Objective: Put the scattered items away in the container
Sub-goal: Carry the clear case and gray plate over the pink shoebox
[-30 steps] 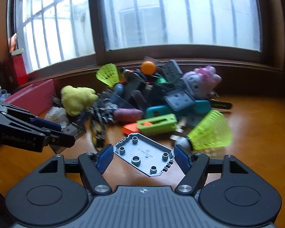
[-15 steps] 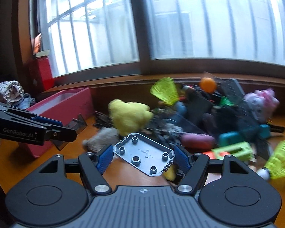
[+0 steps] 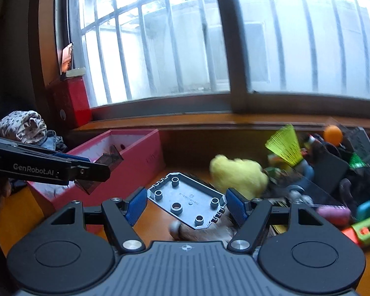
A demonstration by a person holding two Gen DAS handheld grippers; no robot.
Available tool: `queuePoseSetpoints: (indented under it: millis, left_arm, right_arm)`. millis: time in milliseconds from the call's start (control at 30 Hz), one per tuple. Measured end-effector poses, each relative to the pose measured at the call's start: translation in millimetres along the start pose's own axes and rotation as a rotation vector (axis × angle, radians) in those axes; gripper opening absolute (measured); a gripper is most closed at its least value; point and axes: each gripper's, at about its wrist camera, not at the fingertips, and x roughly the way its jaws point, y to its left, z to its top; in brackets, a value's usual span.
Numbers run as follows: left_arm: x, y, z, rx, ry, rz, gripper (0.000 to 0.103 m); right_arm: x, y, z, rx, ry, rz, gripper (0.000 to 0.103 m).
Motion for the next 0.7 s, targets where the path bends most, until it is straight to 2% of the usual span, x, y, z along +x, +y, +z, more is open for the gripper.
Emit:
queuePoseSetpoints:
  millis: [367, 700]
  left_arm:
    - [-3.1, 64.4, -5.3, -0.037, -0.013, 0.018, 0.046]
    - [-2.9, 101.1, -19.0, -0.071, 0.008, 0.034, 0.046]
  right_arm:
    - [31.7, 61.1, 18.7, -0.057, -0.027, 0.024, 0.072]
    - [63.5, 108.5, 31.7, -0.153, -0.013, 0.08, 0.072]
